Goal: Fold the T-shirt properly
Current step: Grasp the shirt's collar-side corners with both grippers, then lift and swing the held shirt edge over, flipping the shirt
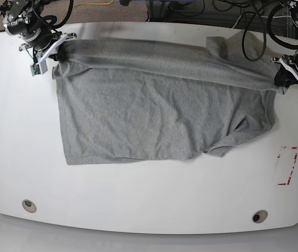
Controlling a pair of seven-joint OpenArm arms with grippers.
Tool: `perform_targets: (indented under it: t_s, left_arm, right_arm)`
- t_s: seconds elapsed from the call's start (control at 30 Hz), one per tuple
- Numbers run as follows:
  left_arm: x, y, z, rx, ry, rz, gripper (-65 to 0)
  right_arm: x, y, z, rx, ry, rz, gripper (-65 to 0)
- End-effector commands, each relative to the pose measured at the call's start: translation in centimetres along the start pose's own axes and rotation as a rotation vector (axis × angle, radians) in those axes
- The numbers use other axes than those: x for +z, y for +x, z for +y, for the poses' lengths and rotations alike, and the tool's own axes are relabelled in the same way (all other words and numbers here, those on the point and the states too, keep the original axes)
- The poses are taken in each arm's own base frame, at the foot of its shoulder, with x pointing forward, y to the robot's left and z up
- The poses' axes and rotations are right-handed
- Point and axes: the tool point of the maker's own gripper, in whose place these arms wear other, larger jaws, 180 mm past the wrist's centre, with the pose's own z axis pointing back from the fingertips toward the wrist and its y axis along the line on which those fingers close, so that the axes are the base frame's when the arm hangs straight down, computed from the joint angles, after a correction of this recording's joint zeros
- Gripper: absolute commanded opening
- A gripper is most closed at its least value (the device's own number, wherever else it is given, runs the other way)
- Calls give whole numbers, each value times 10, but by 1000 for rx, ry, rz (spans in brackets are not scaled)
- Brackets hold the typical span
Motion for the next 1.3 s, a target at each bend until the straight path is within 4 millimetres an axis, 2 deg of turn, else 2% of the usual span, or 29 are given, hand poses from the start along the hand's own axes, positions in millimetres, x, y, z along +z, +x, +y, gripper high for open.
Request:
perform_targets:
  t_s: [0.0,0.03,0.17,0.3,0.53,0.67,0.7,0.93,1.1,1.27]
  left_arm:
    - [0,26,-3,-43,-3,-65,-586]
    - [-2,38,-6,-57,-12,-90,-587]
    - [-7,62,-10,-92,-13,-132,-587]
    - [-12,92,-13,-146,15,-170,-587]
    - [-7,156,-14,-223,76,-276,-587]
    - [-2,197,-26,-275,96,-349,-587]
    - [-2,201,-28,-278,96,-355,-587]
    - [13,260,-47,-322,139,-469,-587]
    - [26,297,-52,-329,172,-533,-587]
    - [41,325,-59,-320,179,-598,-587]
  right_arm:
    - [2,26,-5,26,-17,-71,-631]
    - [1,37,-6,31,-21,-96,-631]
    - [0,60,-10,51,-32,-145,-631]
    - [3,92,-17,82,-49,-216,-631]
    - [15,144,-31,140,-90,-316,-631]
    - [24,179,-43,165,-118,-376,-631]
    - [25,183,-45,167,-120,-385,-631]
    - [42,237,-62,195,-150,-485,-631]
    - [52,276,-59,275,-150,-528,-631]
    - [63,308,-56,321,-151,-572,-631]
